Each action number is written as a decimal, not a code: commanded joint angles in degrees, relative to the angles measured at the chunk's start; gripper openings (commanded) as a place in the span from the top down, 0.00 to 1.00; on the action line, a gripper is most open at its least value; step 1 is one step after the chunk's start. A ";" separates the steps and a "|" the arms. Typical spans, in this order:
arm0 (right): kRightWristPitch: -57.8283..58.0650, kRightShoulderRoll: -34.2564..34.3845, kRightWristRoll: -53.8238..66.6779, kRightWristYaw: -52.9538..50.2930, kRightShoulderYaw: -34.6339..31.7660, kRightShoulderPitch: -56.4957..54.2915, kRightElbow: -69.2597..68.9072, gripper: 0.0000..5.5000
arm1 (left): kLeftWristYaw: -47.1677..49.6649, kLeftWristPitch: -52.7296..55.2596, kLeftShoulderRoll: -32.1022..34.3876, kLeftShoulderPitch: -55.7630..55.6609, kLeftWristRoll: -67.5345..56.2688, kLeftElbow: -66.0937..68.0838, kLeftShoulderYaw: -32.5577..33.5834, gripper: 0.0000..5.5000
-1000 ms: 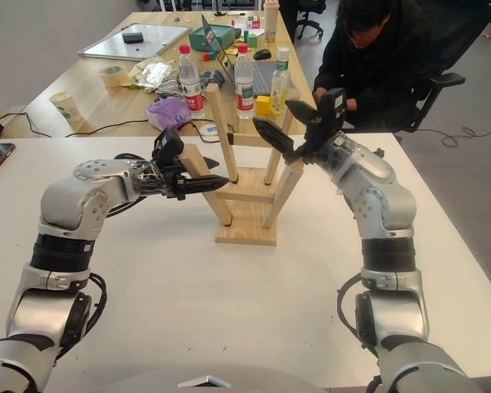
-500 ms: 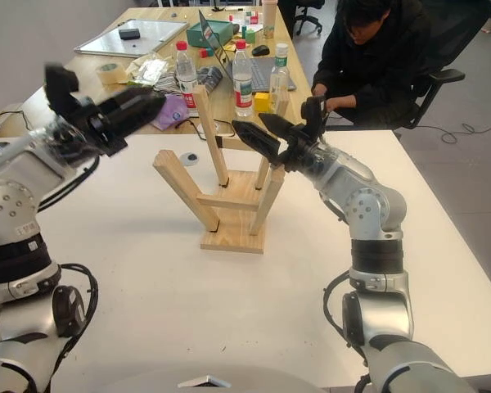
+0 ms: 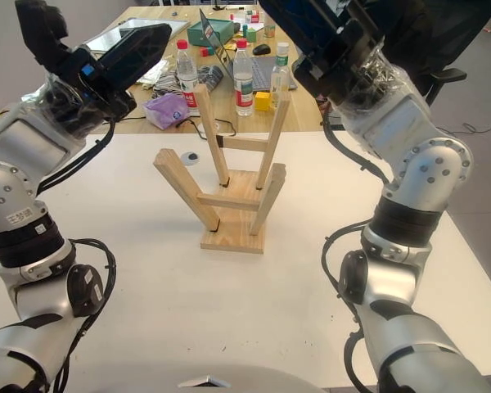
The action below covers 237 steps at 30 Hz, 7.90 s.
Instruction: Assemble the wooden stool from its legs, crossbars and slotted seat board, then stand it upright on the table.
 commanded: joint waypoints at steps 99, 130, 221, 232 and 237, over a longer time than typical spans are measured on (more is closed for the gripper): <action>-27.47 -31.48 -65.37 49.89 34.05 25.63 2.41 0.11 | -10.15 -2.98 9.78 29.55 33.81 5.49 -22.02 0.70; -21.56 -10.94 -58.55 41.89 24.13 11.89 41.95 0.35 | -33.69 -26.68 8.20 16.98 39.64 35.94 -25.18 0.70; 36.04 -19.22 -32.20 60.49 13.35 -0.35 29.91 0.63 | -34.83 37.18 22.78 10.16 10.22 17.95 -5.52 0.65; 28.79 -10.81 -38.97 31.35 -5.18 -18.02 63.71 0.75 | 3.05 35.18 11.27 -15.43 17.40 49.08 12.36 0.68; 15.76 -9.19 -43.15 27.18 -3.34 -10.64 63.36 0.69 | 7.20 29.11 6.02 -9.04 18.60 45.67 12.47 0.62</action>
